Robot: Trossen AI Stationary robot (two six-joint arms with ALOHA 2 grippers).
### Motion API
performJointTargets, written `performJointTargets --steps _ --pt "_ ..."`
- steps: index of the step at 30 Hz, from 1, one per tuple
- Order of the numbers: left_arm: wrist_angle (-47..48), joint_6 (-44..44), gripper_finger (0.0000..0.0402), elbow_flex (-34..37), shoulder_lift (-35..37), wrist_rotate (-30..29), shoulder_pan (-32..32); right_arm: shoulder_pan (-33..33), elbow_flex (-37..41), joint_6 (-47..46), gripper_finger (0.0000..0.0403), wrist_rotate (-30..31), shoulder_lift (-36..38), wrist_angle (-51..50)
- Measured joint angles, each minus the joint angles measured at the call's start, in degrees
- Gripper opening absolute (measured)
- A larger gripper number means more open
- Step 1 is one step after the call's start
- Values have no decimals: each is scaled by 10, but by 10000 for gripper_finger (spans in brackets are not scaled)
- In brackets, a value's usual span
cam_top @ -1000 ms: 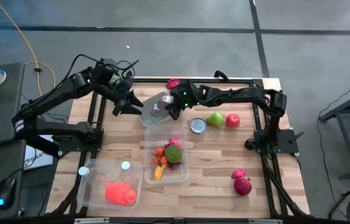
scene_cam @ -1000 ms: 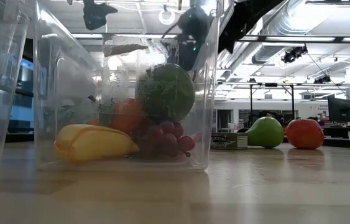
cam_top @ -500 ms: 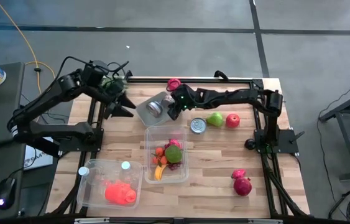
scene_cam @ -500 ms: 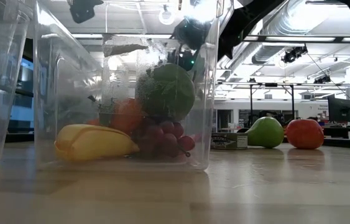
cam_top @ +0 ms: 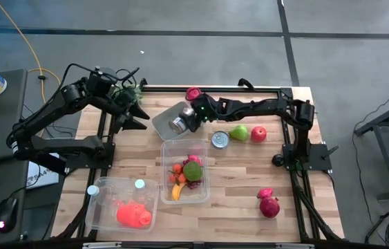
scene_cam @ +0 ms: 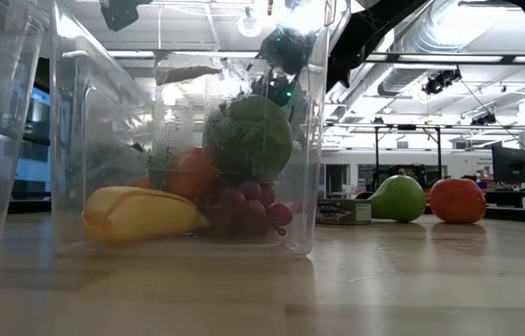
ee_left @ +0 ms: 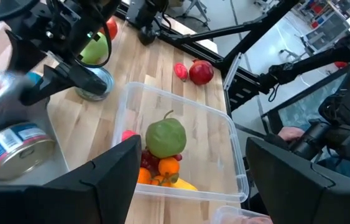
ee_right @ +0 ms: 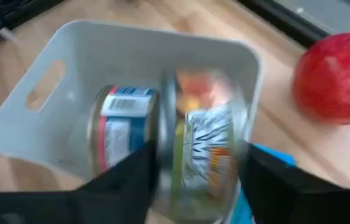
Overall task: Pick & Place Food Item
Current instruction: Put the top green tuna can into the gray bin, then put the blue tuna can into the gray bin
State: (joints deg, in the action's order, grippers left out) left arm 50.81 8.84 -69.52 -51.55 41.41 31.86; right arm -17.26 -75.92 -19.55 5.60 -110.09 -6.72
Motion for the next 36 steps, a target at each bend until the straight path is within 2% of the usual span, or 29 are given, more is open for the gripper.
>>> performJointTargets --steps 4,8,12,16,20,23,28,32,36 --pt "0 0 281 0 0 0 0 0 -1 2 274 20 1 1" --pt "0 0 281 0 0 0 0 0 -1 3 296 27 1 0" --pt "0 0 281 0 0 -1 0 1 0 0 289 51 8 15" --pt "0 -2 281 0 0 -2 0 3 -1 1 268 80 47 37" --pt "2 -3 281 0 0 -10 0 4 -1 3 244 115 82 -20" --pt "8 -3 281 0 0 -12 0 0 0 2 230 113 103 -105" --pt "23 -19 281 0 0 -12 0 -3 1 -49 221 74 104 -242" --pt "23 -33 281 0 0 -14 0 -4 0 -58 222 8 91 -251" --pt "24 -41 281 0 0 -35 0 -4 0 -58 224 -11 70 -239"
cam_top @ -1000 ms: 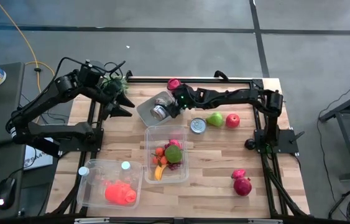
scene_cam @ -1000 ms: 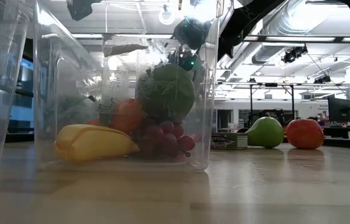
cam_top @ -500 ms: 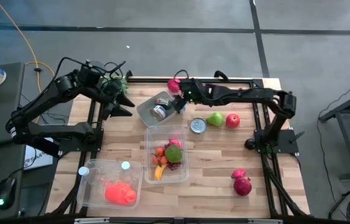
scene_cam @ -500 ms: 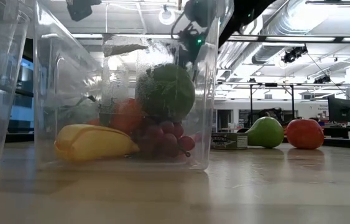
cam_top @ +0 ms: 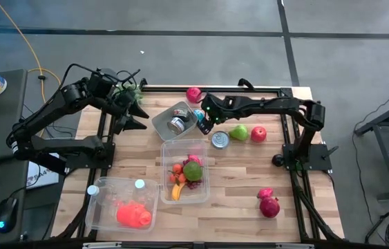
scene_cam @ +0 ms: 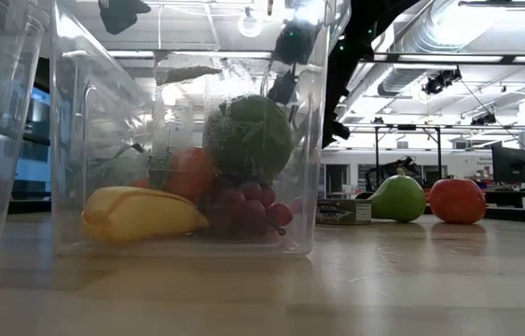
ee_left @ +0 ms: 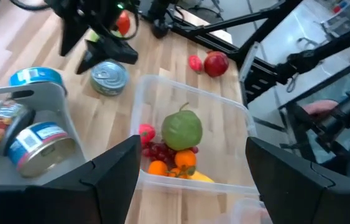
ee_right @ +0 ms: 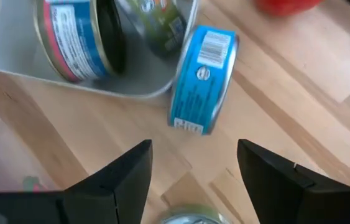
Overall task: Pick & Place Food Item
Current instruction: Put the blue tuna can into the gray bin
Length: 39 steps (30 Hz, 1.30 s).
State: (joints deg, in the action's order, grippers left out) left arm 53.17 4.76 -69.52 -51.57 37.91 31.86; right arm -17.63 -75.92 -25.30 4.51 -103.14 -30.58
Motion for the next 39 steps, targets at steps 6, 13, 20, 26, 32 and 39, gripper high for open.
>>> performJointTargets --steps 6,13,20,26,32,39 --pt "0 -7 281 0 0 -10 0 0 0 3 223 0 -32 20" --pt "0 -4 281 0 0 -11 0 0 0 40 223 -2 -60 83" --pt "13 0 281 0 0 -12 0 -1 0 65 223 10 -78 126" --pt "19 13 281 0 0 -12 0 -4 0 77 223 20 -105 169" --pt "19 22 281 0 0 -12 0 -4 -1 81 208 45 -121 171" --pt "19 26 281 0 0 -11 0 -4 0 91 123 74 -121 181"
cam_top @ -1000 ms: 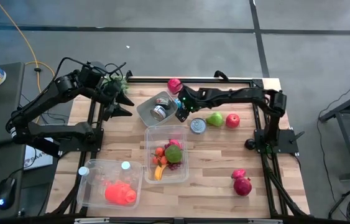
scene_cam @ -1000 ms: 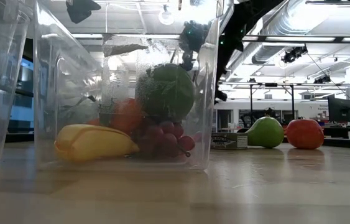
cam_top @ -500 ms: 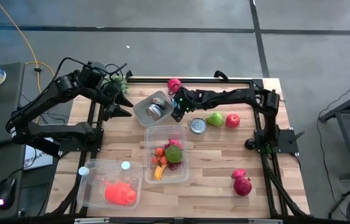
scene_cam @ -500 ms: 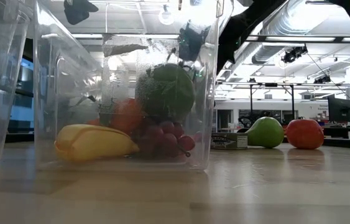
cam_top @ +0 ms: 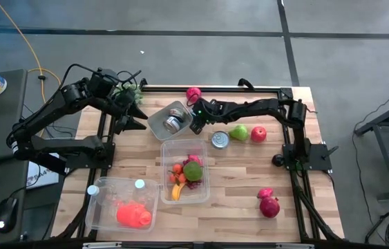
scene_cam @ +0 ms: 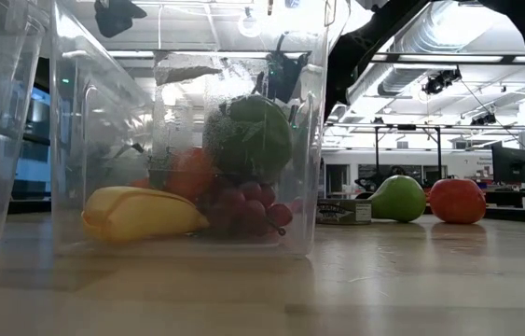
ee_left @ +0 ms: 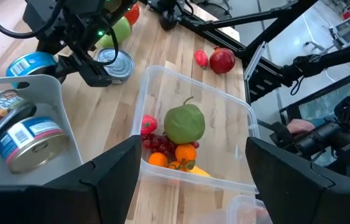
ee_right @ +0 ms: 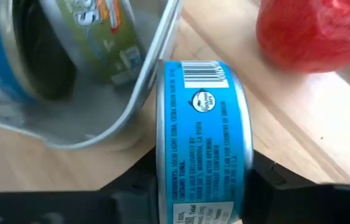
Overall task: Pick & Place Food Item
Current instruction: Put the blue tuna can into the gray bin
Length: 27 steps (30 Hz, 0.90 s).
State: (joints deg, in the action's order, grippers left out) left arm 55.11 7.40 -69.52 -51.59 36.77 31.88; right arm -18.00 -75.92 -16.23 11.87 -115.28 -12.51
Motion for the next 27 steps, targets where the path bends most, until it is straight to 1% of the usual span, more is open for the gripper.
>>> performJointTargets --steps 9,11,12,15,17,20,22,25,27 --pt "0 4 281 0 0 0 0 1 0 15 119 5 5 -17" --pt "1 4 281 0 0 0 0 2 1 17 119 5 23 -52" --pt "2 5 281 0 0 0 0 7 1 21 119 16 34 -60" --pt "2 3 281 0 0 0 0 22 1 43 119 61 83 -74" --pt "2 -1 281 0 0 0 0 33 0 53 119 69 115 -61" --pt "2 -8 281 0 0 -5 0 43 0 56 119 50 147 -35" --pt "1 -15 281 0 0 -8 0 45 0 62 119 9 156 7" --pt "-4 -16 281 0 0 -9 0 47 0 76 119 -42 151 63" --pt "-7 -18 281 0 0 -9 0 49 -1 77 119 -48 134 87"
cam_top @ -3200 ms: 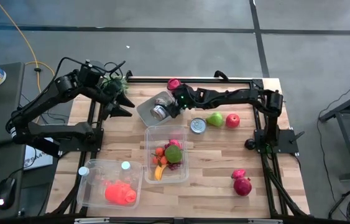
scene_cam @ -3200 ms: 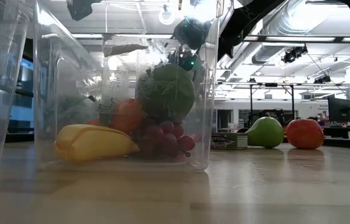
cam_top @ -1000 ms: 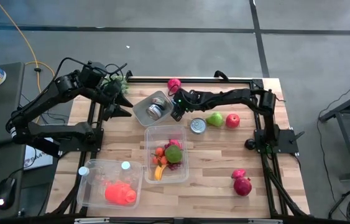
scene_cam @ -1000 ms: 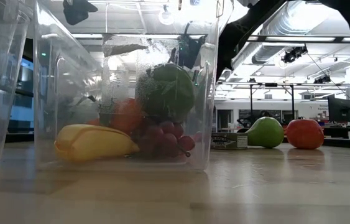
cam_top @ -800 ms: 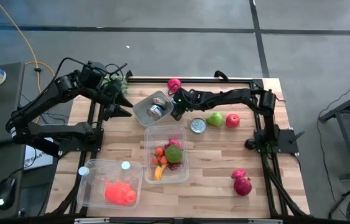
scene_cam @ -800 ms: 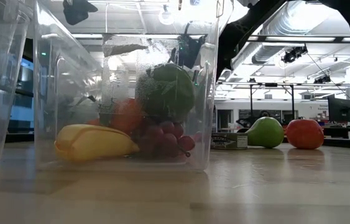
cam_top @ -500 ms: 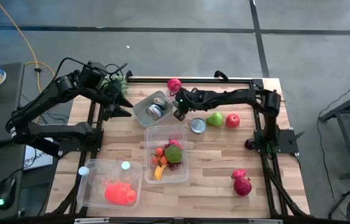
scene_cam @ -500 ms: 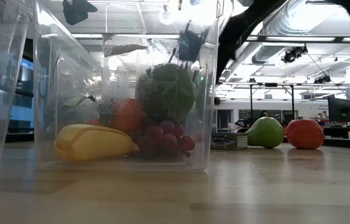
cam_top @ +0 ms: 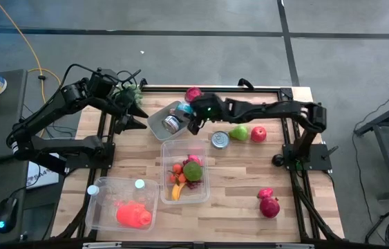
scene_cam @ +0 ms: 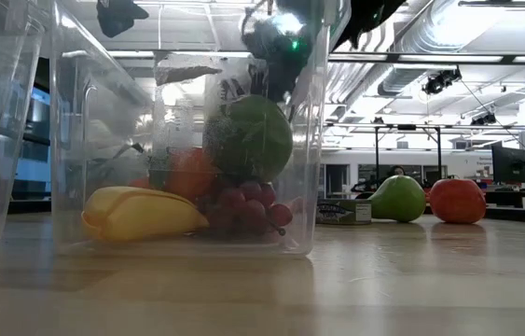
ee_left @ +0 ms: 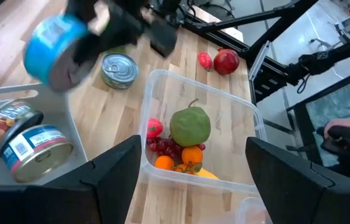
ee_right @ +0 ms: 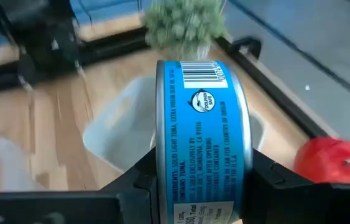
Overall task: Pick & Place Food Item
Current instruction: Put the blue tuna can into the gray bin
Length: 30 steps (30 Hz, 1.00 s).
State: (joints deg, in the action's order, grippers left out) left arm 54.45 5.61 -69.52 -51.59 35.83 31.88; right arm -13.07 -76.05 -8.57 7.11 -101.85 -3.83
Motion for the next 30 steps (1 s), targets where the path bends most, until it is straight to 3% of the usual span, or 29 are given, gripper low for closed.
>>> performJointTargets --steps 11,15,21,30 --pt "-2 13 281 0 0 4 0 -6 1 -41 119 -49 -81 0" --pt "1 17 281 0 0 4 0 -16 1 -33 119 -34 -81 1" --pt "7 19 281 0 0 6 0 -44 1 -30 119 51 -82 -4" --pt "11 23 281 0 0 6 0 -55 0 -36 119 48 -81 -57"
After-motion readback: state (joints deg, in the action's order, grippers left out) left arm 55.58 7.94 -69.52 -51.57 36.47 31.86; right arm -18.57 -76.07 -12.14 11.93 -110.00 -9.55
